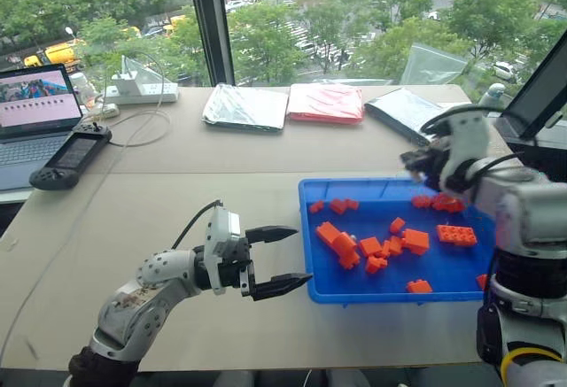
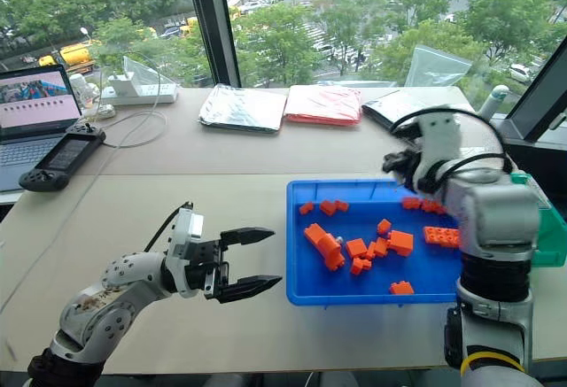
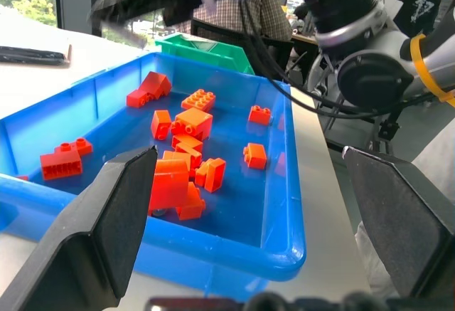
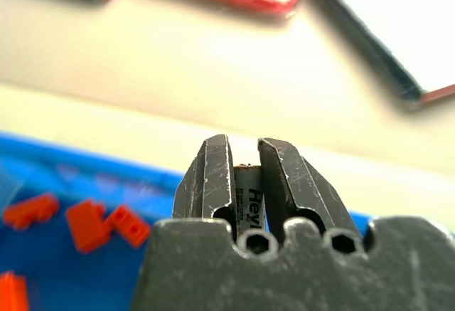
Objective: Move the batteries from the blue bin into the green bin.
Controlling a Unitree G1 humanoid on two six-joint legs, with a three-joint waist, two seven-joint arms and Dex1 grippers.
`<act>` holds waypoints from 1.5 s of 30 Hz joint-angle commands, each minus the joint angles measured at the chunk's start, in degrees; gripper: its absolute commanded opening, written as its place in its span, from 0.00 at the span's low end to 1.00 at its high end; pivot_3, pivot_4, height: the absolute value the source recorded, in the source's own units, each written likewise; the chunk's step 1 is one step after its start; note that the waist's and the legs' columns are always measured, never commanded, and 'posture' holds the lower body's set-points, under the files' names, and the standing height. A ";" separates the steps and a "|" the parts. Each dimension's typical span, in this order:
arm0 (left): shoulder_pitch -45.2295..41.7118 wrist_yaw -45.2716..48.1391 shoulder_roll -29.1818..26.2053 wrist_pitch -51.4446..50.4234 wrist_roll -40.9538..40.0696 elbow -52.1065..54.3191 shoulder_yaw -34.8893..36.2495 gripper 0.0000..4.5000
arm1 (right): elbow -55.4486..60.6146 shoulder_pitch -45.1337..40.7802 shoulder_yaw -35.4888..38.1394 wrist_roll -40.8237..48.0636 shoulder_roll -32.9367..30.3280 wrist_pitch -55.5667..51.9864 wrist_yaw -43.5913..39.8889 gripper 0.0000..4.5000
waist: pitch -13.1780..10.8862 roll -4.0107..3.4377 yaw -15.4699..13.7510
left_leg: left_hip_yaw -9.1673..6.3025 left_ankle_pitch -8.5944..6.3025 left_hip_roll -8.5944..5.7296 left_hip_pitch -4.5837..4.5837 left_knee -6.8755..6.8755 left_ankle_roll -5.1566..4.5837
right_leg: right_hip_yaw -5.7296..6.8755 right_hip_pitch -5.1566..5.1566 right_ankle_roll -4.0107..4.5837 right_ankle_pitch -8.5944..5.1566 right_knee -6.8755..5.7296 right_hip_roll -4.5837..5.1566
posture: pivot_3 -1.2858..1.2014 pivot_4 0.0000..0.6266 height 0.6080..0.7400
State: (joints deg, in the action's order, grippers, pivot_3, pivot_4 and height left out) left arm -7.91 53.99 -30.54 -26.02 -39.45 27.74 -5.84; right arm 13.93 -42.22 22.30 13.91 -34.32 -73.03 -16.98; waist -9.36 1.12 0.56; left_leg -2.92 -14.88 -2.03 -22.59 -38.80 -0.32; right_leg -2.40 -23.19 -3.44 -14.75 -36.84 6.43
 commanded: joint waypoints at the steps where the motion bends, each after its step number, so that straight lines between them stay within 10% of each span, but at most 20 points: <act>1: 0.20 1.17 0.46 1.90 0.21 0.44 0.06 1.00 | -1.71 1.79 7.24 -6.39 -3.40 3.37 8.41 0.05 | 0.00 0.00 -0.04 | 0.00 0.00 0.00 0.00 0.00 0.00 | 0.00 0.00 0.00 0.00 0.00 0.00 | 0.52 0.24 1.00; 16: 0.37 2.70 0.96 3.07 0.70 -0.58 0.34 1.00 | -4.27 6.73 14.35 -13.76 0.37 13.95 23.11 0.05 | 0.03 -0.07 0.54 | 0.10 0.01 0.04 0.00 0.02 0.00 | -0.10 -0.05 0.01 0.00 -0.07 -0.02 | 0.52 0.24 1.00; 27: 0.64 2.60 1.10 3.74 0.97 -0.64 0.47 1.00 | -2.47 6.56 13.16 -12.86 -1.35 16.98 22.71 0.93 | 0.02 -0.08 0.46 | 0.11 0.01 0.02 0.00 0.01 0.00 | -0.11 -0.03 0.01 0.00 -0.05 -0.01 | 0.52 0.24 1.00; 37: 0.82 2.50 1.29 3.82 0.93 -0.58 0.72 1.00 | 15.74 12.42 -6.11 12.13 -12.47 7.15 -14.66 0.99 | -0.01 -0.17 0.89 | -0.04 0.00 0.17 0.03 0.07 -0.02 | 0.00 0.03 0.04 -0.02 0.01 -0.16 | 0.52 0.24 1.00; 45: 0.94 2.29 1.58 4.10 1.21 -0.53 0.89 1.00 | 29.19 20.44 -11.57 26.71 -20.60 0.87 -26.48 0.99 | -0.03 -0.14 -0.05 | -0.12 -0.04 0.05 -0.21 -0.09 -0.08 | 0.06 0.03 -0.06 0.02 0.21 -0.03 | 0.52 0.24 1.00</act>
State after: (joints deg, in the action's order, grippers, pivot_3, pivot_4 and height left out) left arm -6.82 55.85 -29.13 -23.73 -38.33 25.76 -5.46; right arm 40.40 -22.06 11.43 38.17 -54.48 -71.60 -42.50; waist -9.39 0.98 0.51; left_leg -3.04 -14.93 -1.98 -22.79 -38.88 -0.41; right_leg -2.33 -23.16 -3.50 -14.74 -36.64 6.39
